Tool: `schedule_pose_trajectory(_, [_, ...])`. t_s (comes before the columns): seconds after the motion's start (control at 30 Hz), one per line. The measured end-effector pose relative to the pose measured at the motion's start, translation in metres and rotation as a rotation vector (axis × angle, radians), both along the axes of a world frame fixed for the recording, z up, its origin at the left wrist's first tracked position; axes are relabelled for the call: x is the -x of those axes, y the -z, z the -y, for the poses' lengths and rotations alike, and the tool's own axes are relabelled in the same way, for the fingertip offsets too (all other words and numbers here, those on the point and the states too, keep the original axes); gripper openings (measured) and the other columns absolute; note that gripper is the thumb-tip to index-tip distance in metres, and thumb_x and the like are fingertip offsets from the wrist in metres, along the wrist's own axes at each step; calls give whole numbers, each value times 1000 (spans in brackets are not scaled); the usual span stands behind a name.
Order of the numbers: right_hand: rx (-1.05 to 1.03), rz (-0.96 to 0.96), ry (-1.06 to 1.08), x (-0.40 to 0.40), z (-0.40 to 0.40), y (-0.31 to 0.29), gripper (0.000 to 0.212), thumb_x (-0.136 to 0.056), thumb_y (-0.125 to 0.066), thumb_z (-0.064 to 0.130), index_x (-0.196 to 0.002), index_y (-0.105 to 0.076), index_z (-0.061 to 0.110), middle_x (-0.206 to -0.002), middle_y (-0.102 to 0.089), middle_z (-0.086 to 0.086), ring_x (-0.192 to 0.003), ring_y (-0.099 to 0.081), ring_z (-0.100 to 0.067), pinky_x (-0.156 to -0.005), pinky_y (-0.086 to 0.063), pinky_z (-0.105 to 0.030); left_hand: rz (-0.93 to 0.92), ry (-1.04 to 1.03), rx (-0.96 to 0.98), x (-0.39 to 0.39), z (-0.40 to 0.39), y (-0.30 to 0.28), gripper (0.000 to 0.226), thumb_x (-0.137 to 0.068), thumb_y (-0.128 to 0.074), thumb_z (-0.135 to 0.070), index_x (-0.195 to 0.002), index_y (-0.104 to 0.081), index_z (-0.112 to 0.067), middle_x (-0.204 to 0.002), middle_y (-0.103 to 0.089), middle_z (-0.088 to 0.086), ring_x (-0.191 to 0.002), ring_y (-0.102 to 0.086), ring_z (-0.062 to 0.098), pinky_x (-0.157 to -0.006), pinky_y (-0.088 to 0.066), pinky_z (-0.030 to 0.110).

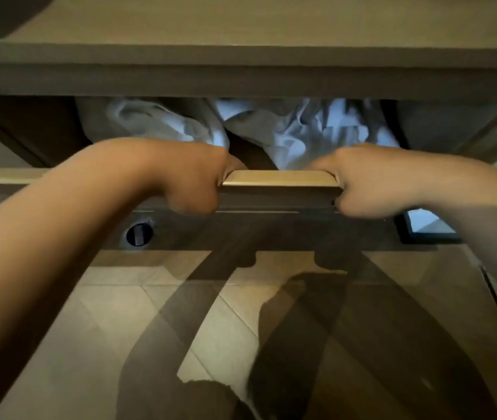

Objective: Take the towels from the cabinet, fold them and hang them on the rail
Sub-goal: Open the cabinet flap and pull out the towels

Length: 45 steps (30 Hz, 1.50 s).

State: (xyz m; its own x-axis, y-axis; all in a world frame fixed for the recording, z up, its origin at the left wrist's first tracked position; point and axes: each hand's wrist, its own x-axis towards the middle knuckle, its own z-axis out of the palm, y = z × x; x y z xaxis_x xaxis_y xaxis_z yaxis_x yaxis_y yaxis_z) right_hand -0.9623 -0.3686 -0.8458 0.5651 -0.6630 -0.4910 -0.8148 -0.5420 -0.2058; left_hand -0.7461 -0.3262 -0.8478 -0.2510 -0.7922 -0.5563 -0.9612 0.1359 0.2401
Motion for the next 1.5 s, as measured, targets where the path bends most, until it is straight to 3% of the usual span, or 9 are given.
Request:
schedule_pose_trajectory(0.17, [-181,-46,-32,11,-24,21,90,-81,-58,9,-143,-19,63,-131,-52,2,-103,-61,-20,-86,-57,-41,4,64,-52,13,-35,20,78,-89,-58,-13,-152,-22,-42,-104,-59,-9,-86,-53,6,-83,-43,27])
schedule_pose_trajectory(0.33, [-182,-13,-75,21,-56,56,108,-77,-68,8,-150,-4,55,-158,-14,15,-142,-24,-16,-111,-35,-42,108,131,110,22,-80,62,87,-92,-57,-40,-157,0,-27,-157,-30,9,-141,-33,28,-114,-33,42])
schedule_pose_trajectory(0.47, [-40,-63,-75,29,-105,107,115,-80,-68,9,-148,15,51,-163,15,11,-150,13,-24,-119,-6,-62,281,187,136,35,-122,111,103,-94,-57,-36,-151,25,-14,-162,12,19,-150,4,41,-121,-13,57])
schedule_pose_trajectory(0.73, [127,-272,-169,25,-127,197,124,-79,-68,4,-146,32,35,-152,42,-7,-139,36,-41,-111,5,-73,403,290,194,42,-140,186,104,-96,-58,-27,-146,29,0,-155,25,31,-142,16,56,-114,-12,70])
schedule_pose_trajectory(1.07, [240,-293,-332,30,-118,231,111,-87,-66,35,-151,24,22,-157,28,-21,-143,22,-50,-108,-5,-77,307,453,155,7,-114,217,89,-100,-41,-49,-153,19,-11,-160,24,19,-148,19,39,-121,-8,55])
schedule_pose_trajectory(1.2, [94,-187,-296,34,-107,225,108,-86,-63,40,-152,21,28,-152,36,-7,-139,35,-37,-113,6,-70,-29,291,506,-16,-80,208,76,-91,-49,-35,-154,-21,-3,-160,-15,25,-143,-31,40,-112,-37,52])
schedule_pose_trajectory(1.3, [21,-12,-309,19,-78,197,95,-91,-59,33,-154,13,28,-157,30,2,-144,29,-20,-121,7,-53,20,71,764,-29,-27,183,80,-84,-66,-23,-150,-28,-1,-157,-22,28,-140,-32,44,-113,-30,52])
schedule_pose_trajectory(1.4, [284,180,-461,-8,-27,169,92,-76,-74,14,-151,-20,18,-161,-3,-12,-148,-17,-32,-116,-30,-52,225,-264,683,-41,12,165,87,-86,-64,-31,-152,-15,-4,-156,-18,24,-143,-21,40,-119,-22,50])
schedule_pose_trajectory(1.5, [396,196,-428,-42,26,133,79,-84,-65,13,-152,-24,15,-162,-2,-14,-144,-26,-35,-113,-36,-46,320,-452,554,-47,18,168,81,-89,-58,-32,-150,-15,-1,-145,-33,21,-134,-35,37,-112,-31,45])
